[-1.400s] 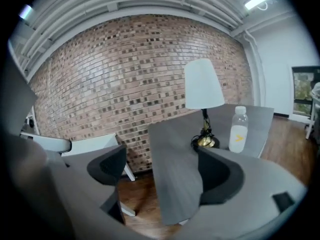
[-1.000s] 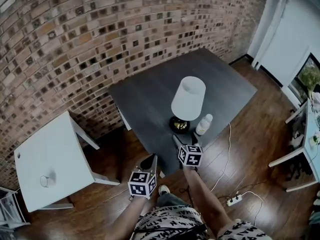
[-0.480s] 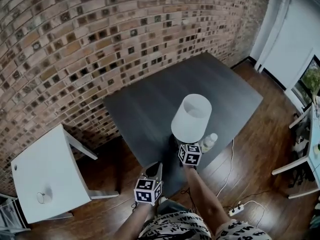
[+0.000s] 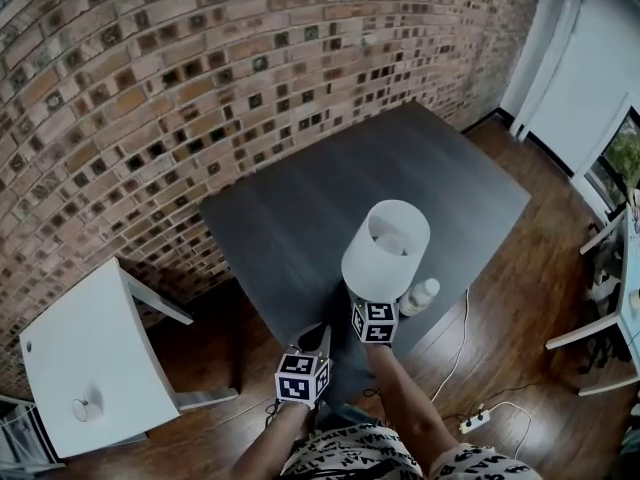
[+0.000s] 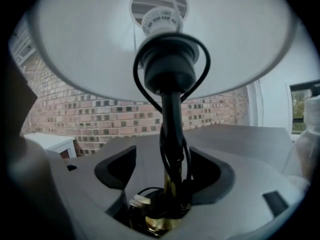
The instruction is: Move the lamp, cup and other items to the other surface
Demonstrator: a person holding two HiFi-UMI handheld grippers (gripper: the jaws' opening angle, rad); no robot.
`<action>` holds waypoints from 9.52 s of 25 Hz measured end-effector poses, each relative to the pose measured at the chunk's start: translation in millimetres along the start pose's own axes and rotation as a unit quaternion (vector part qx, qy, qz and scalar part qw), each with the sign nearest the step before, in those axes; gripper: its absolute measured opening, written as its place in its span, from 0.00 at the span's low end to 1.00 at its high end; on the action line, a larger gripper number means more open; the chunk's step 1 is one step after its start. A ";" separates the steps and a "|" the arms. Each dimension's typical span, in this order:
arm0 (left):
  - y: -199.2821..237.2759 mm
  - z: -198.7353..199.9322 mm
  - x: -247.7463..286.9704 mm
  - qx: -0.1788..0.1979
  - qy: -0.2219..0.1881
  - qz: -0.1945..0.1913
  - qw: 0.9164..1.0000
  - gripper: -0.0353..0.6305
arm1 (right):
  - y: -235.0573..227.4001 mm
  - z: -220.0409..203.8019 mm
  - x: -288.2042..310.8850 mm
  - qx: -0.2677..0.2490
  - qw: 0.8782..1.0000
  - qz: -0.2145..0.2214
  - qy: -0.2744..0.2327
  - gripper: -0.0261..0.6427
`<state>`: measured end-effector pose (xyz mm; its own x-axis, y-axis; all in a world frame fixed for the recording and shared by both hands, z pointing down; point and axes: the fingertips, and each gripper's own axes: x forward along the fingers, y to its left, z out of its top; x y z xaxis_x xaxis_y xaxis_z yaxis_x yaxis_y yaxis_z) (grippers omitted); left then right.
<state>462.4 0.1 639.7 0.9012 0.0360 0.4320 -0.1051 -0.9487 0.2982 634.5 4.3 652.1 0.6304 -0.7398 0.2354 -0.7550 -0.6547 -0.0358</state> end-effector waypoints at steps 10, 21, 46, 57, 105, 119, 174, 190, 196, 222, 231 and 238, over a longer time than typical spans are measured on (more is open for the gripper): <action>21.3 -11.0 -4.6 -0.012 0.012 0.020 1.000 0.06 | -17.9 17.5 13.1 -0.078 0.994 -0.068 -0.016 0.15; 29.9 -4.9 -25.0 -0.025 -0.008 0.040 0.999 0.06 | 47.2 32.8 3.6 -0.118 0.993 0.021 0.004 0.06; 107.5 -44.0 -332.7 -0.095 -0.087 0.231 0.964 0.06 | 410.7 88.3 -161.6 -0.180 0.942 0.273 -0.069 0.06; 135.5 -125.5 -500.3 -0.140 -0.110 0.312 0.933 0.06 | 576.5 74.5 -262.0 -0.190 0.908 0.362 -0.089 0.06; 387.3 -213.6 -606.7 -0.246 -0.129 0.471 0.837 0.06 | 932.9 -2.5 -146.7 -0.168 0.812 0.536 -0.159 0.06; 378.2 -219.1 -613.4 -0.244 -0.132 0.475 0.835 0.06 | 915.4 -12.3 -147.1 -0.147 0.835 0.505 -0.163 0.07; 73.7 -133.2 -461.0 -0.137 -0.123 0.172 0.968 0.06 | 371.2 -18.7 -352.8 -0.024 0.965 0.223 0.135 0.62; -2.5 -101.2 -344.9 -0.067 -0.066 0.065 0.993 0.06 | 231.1 -7.0 -345.8 0.032 0.989 0.094 0.106 0.71; -47.7 -72.9 -266.4 -0.031 -0.052 0.028 0.998 0.06 | 129.3 -2.2 -316.9 0.047 0.993 0.034 0.100 0.71; -128.1 -23.5 -11.8 0.041 0.011 -0.058 0.997 0.06 | -113.5 -31.0 -138.0 0.037 0.985 -0.070 0.154 0.70; -116.9 -17.7 26.1 0.033 0.021 -0.057 0.998 0.06 | -128.1 -35.9 -104.2 0.021 0.984 -0.069 0.163 0.62; -101.8 -16.0 25.1 0.017 0.019 -0.044 0.999 0.06 | -125.0 -35.8 -98.4 -0.008 0.983 -0.065 0.173 0.53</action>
<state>489.0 102.6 633.8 0.8894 0.1315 0.4379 -0.0108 -0.9515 0.3076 660.4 164.4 668.2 0.6236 -0.5516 0.5539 -0.6770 -0.7354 0.0300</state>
